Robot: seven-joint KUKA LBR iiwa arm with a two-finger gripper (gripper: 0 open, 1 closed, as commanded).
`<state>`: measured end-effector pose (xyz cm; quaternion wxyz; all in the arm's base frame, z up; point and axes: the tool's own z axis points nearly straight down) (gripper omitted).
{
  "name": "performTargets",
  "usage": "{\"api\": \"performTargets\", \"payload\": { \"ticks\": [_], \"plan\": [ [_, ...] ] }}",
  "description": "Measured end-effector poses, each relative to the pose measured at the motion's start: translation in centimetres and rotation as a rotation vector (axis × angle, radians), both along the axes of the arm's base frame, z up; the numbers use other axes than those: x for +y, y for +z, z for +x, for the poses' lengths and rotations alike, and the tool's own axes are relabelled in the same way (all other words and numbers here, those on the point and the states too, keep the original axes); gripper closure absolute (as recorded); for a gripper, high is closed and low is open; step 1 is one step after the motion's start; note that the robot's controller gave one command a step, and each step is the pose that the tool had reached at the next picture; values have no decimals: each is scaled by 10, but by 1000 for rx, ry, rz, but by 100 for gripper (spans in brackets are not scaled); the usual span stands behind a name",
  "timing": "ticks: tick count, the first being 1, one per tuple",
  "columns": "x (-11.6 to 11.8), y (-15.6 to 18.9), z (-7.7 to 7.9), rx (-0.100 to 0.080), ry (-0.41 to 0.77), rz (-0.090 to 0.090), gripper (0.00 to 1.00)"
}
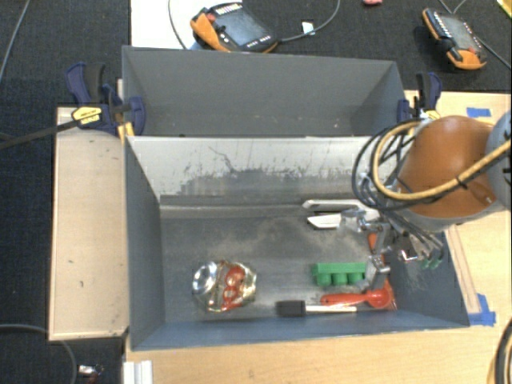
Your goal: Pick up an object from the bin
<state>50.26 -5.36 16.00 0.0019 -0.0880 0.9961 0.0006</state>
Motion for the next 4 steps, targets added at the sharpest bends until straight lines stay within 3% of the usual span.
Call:
{"api": "performTargets", "payload": {
  "ticks": [1, 2, 3, 4],
  "plan": [
    [-16, -48, -3, 4, 175, -2, 0],
    [-10, -90, 12, -3, -8, 0, 0],
    [-16, -90, 24, -1, 21, -1, 100],
    [-16, -89, 24, -1, 21, -1, 100]
  ]
}}
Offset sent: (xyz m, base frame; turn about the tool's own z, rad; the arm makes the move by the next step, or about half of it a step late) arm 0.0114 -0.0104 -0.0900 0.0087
